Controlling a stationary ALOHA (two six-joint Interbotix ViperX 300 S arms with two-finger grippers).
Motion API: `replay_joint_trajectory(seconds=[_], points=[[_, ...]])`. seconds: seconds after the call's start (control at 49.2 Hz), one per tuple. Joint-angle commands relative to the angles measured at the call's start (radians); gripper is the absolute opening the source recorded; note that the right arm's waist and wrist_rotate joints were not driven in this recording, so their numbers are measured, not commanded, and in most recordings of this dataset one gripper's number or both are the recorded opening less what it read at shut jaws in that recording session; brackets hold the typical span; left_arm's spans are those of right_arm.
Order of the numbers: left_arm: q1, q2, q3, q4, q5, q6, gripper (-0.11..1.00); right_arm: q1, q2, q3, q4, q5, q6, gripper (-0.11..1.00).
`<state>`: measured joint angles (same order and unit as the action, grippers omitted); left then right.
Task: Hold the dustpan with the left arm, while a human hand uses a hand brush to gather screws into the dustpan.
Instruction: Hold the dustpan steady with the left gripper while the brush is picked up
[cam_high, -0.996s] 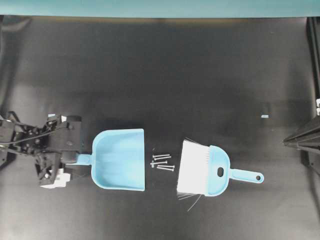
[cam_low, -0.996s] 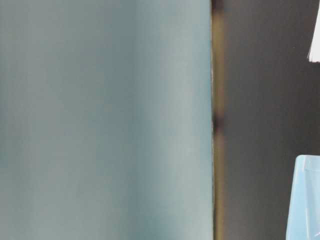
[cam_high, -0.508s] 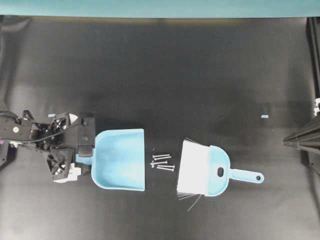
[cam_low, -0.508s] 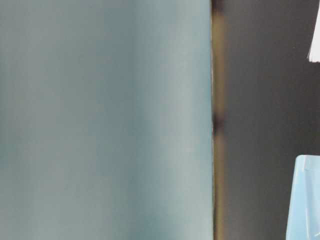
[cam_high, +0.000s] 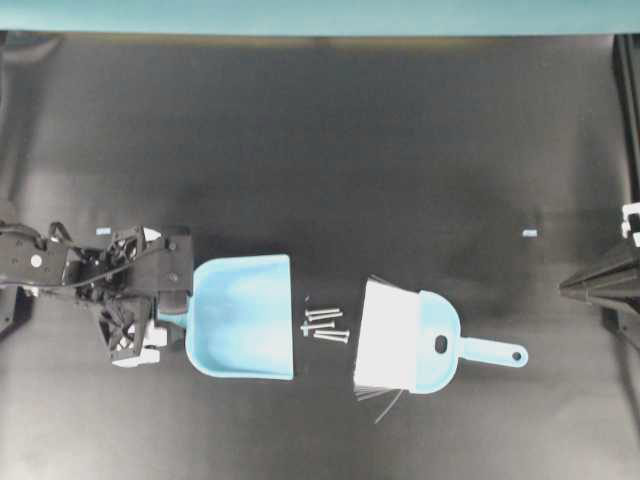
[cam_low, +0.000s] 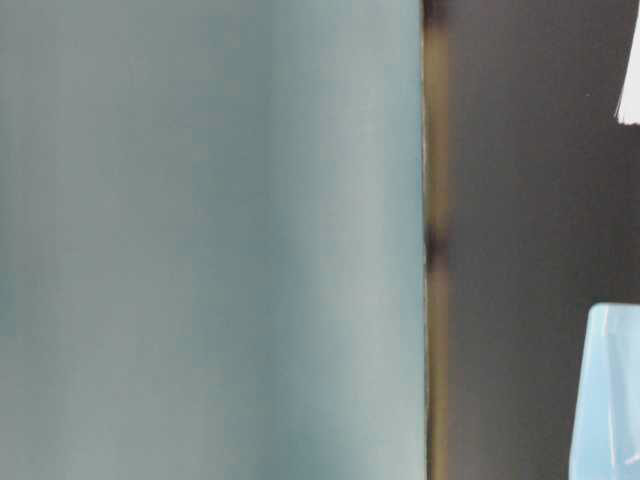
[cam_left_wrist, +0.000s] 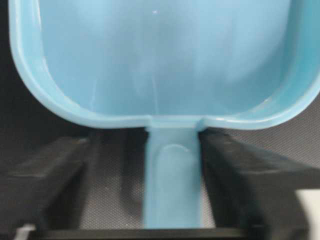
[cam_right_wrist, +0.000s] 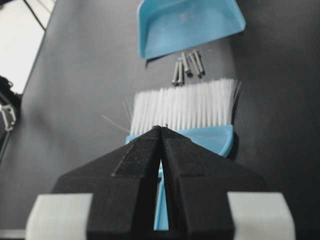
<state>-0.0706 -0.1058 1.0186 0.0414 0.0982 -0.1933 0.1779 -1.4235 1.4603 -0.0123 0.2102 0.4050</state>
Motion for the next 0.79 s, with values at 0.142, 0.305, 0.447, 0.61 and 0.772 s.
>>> replay_joint_trajectory(seconds=[0.142,0.305,0.447,0.61,0.772], points=[[-0.014,-0.008,-0.003,0.003,-0.006,0.000,0.30,0.000,0.002,-0.005,-0.003,-0.003,-0.002,0.00],[-0.015,-0.028,-0.002,0.003,-0.003,-0.002,0.30,0.000,-0.002,-0.005,-0.003,-0.003,0.000,0.00],[-0.026,-0.054,-0.003,0.003,0.018,0.002,0.30,0.000,-0.002,-0.005,-0.003,-0.003,-0.002,0.00],[-0.021,-0.069,-0.032,0.003,0.063,0.008,0.30,0.000,-0.002,-0.005,-0.003,-0.003,-0.002,0.00],[-0.014,-0.055,-0.091,0.003,0.175,0.008,0.30,0.000,-0.002,-0.005,-0.003,-0.003,-0.002,0.00]])
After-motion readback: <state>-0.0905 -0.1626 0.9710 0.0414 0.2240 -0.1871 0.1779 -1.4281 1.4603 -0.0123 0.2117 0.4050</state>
